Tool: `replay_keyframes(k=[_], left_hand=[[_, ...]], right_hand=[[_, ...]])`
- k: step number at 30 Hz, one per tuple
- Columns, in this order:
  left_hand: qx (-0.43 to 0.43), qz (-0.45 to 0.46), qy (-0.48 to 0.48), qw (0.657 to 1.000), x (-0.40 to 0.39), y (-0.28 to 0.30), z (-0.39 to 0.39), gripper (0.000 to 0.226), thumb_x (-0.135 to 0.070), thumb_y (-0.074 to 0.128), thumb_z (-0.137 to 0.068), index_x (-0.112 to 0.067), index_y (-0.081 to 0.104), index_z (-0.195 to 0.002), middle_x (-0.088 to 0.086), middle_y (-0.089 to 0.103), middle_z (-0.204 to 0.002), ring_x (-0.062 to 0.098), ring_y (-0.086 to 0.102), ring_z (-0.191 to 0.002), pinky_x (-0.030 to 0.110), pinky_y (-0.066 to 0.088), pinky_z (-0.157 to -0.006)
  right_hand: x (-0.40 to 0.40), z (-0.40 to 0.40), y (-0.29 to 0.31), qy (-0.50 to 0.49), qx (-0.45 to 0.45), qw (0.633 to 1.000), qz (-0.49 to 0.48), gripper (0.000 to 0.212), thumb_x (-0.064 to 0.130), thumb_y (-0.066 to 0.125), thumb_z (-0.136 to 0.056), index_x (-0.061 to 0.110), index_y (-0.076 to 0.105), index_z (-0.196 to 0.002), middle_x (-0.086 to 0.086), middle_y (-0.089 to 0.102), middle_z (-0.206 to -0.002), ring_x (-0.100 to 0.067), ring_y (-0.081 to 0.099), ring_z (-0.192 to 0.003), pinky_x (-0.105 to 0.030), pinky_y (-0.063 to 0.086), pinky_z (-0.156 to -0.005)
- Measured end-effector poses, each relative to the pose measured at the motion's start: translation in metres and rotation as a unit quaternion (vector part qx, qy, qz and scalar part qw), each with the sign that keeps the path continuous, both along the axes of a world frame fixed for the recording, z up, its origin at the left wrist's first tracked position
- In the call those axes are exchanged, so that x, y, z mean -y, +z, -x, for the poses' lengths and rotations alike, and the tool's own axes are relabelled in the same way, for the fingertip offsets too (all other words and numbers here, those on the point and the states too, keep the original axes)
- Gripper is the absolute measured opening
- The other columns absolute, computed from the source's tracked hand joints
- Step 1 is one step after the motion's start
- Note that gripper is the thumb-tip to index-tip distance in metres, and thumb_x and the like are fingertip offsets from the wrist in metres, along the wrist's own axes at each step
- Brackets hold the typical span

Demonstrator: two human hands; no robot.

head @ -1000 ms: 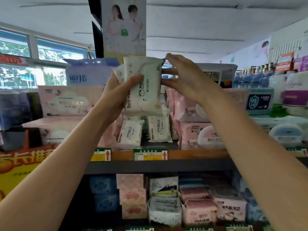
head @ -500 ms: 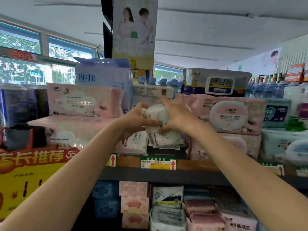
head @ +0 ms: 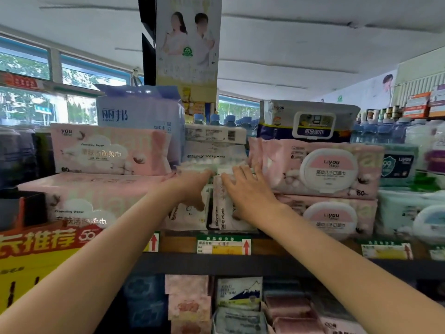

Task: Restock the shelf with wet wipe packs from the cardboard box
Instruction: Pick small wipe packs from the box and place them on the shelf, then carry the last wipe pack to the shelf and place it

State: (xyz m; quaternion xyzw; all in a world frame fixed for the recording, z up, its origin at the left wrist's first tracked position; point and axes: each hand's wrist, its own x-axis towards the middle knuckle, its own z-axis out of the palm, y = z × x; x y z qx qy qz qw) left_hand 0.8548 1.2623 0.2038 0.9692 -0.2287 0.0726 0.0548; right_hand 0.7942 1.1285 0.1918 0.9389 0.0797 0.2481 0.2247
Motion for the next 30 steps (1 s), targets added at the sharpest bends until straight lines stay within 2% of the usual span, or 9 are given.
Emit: replay_keyframes(k=[4,8,13,15,18,21,24,27,30], left_hand=[[0.149,0.082,-0.045,0.984,0.008,0.004,0.017,0.069,-0.018,0.063,-0.083,-0.019,0.028,-0.142,0.008,0.041,-0.143,0.026,0.043,-0.129,0.040,0.039,-0.106],[0.293,0.277,-0.125,0.906,0.045,0.011,0.046,0.037,-0.016,0.054,-0.087,-0.014,0.048,-0.123,0.005,0.051,-0.128,0.021,0.048,-0.119,0.033,0.041,-0.098],[0.261,0.450,-0.297,0.801,0.139,-0.008,0.104,0.026,-0.006,0.049,-0.080,-0.004,0.053,-0.105,0.008,0.054,-0.105,0.016,0.052,-0.097,0.021,0.040,-0.081],[0.220,0.442,-0.377,0.784,0.184,-0.026,0.140,0.024,-0.005,0.050,-0.078,-0.002,0.053,-0.102,0.003,0.048,-0.099,0.009,0.045,-0.090,0.013,0.034,-0.072],[0.132,0.376,-0.481,0.781,0.246,-0.067,0.204,0.025,-0.005,0.051,-0.082,-0.002,0.051,-0.107,0.005,0.047,-0.105,0.016,0.047,-0.091,0.015,0.030,-0.070],[-0.004,0.306,-0.548,0.778,0.301,-0.130,0.276,0.026,-0.006,0.051,-0.085,-0.005,0.049,-0.110,0.008,0.050,-0.109,0.017,0.051,-0.091,0.024,0.039,-0.075],[-0.152,0.191,-0.586,0.773,0.336,-0.219,0.356,0.024,-0.005,0.052,-0.085,-0.006,0.051,-0.110,0.009,0.055,-0.107,0.023,0.055,-0.090,0.036,0.045,-0.084],[-0.218,0.055,-0.635,0.739,0.357,-0.306,0.444,0.027,-0.001,0.053,-0.082,0.001,0.052,-0.108,0.019,0.057,-0.109,0.036,0.057,-0.098,0.042,0.045,-0.087],[-0.243,-0.075,-0.672,0.696,0.375,-0.383,0.538,0.033,-0.003,0.054,-0.081,0.002,0.051,-0.114,0.020,0.055,-0.114,0.037,0.056,-0.101,0.042,0.045,-0.088]], right_hand=[[-0.004,0.007,0.005,0.032,0.004,0.998,-0.062,0.070,0.028,0.064,-0.082,0.015,0.027,-0.141,-0.015,0.030,-0.145,-0.033,0.024,-0.138,-0.048,0.010,-0.116],[0.018,0.040,0.014,0.097,0.099,0.977,-0.162,0.049,0.026,0.059,-0.086,0.015,0.044,-0.131,-0.010,0.039,-0.141,-0.026,0.031,-0.133,-0.039,0.024,-0.112],[0.100,0.119,0.011,0.075,0.228,0.944,-0.226,0.038,0.020,0.058,-0.084,0.005,0.059,-0.118,-0.016,0.052,-0.123,-0.031,0.046,-0.119,-0.040,0.040,-0.100],[0.146,0.163,-0.008,-0.001,0.243,0.943,-0.226,0.033,0.021,0.059,-0.083,0.005,0.062,-0.112,-0.016,0.053,-0.121,-0.033,0.047,-0.116,-0.044,0.042,-0.096],[0.214,0.244,-0.056,-0.160,0.209,0.930,-0.255,0.029,0.022,0.060,-0.086,0.008,0.060,-0.111,-0.013,0.047,-0.125,-0.032,0.041,-0.118,-0.047,0.040,-0.096],[0.269,0.347,-0.124,-0.357,0.127,0.866,-0.326,0.031,0.027,0.056,-0.089,0.010,0.055,-0.115,-0.012,0.042,-0.127,-0.032,0.037,-0.121,-0.045,0.037,-0.099],[0.291,0.469,-0.202,-0.497,0.016,0.766,-0.407,0.035,0.026,0.059,-0.088,0.011,0.054,-0.119,-0.016,0.042,-0.128,-0.037,0.041,-0.120,-0.045,0.039,-0.100],[0.283,0.602,-0.272,-0.600,-0.065,0.653,-0.457,0.037,0.023,0.056,-0.090,0.008,0.053,-0.124,-0.017,0.047,-0.126,-0.035,0.048,-0.116,-0.037,0.041,-0.094],[0.254,0.723,-0.340,-0.656,-0.138,0.539,-0.510,0.035,0.020,0.055,-0.090,0.003,0.056,-0.121,-0.018,0.057,-0.123,-0.032,0.054,-0.113,-0.032,0.041,-0.088]])
